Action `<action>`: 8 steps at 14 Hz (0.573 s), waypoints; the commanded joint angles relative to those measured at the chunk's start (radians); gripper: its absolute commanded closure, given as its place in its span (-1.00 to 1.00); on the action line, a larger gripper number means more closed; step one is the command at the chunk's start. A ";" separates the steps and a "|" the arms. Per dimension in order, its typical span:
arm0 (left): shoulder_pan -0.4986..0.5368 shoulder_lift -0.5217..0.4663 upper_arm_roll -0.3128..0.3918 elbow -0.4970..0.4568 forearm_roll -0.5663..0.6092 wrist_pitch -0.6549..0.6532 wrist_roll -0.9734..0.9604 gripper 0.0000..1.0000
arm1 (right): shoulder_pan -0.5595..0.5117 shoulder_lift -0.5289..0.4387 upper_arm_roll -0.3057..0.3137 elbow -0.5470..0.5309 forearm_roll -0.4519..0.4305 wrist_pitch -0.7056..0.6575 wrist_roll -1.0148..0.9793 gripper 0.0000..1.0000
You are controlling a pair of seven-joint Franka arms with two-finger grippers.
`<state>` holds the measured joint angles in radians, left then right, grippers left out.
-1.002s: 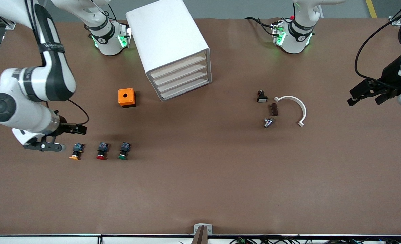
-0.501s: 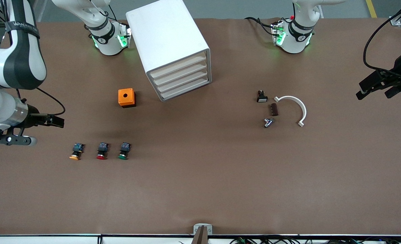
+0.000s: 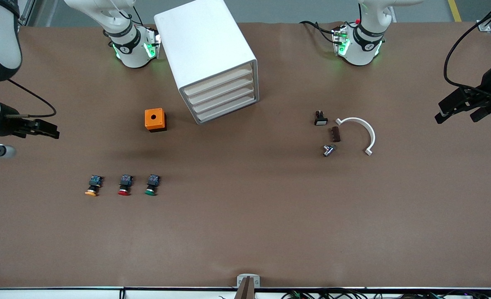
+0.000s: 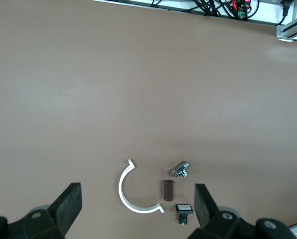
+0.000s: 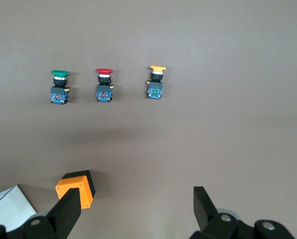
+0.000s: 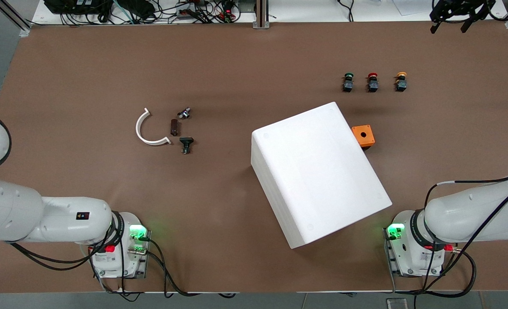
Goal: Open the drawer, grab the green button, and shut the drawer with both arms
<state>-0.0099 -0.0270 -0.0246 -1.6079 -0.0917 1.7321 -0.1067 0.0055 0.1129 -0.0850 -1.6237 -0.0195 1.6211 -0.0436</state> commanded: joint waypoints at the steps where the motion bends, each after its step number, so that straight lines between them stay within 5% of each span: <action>1: -0.002 0.058 -0.004 0.080 0.032 -0.040 0.005 -0.99 | -0.016 -0.002 0.016 0.060 0.016 -0.059 -0.009 -1.00; 8: -0.001 0.061 -0.006 0.077 0.032 -0.042 0.007 -0.99 | -0.013 -0.002 0.018 0.084 0.001 -0.087 -0.013 -1.00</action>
<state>-0.0099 0.0279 -0.0279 -1.5561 -0.0890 1.7120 -0.1067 0.0054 0.1103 -0.0747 -1.5531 -0.0189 1.5523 -0.0468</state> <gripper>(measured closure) 0.004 0.000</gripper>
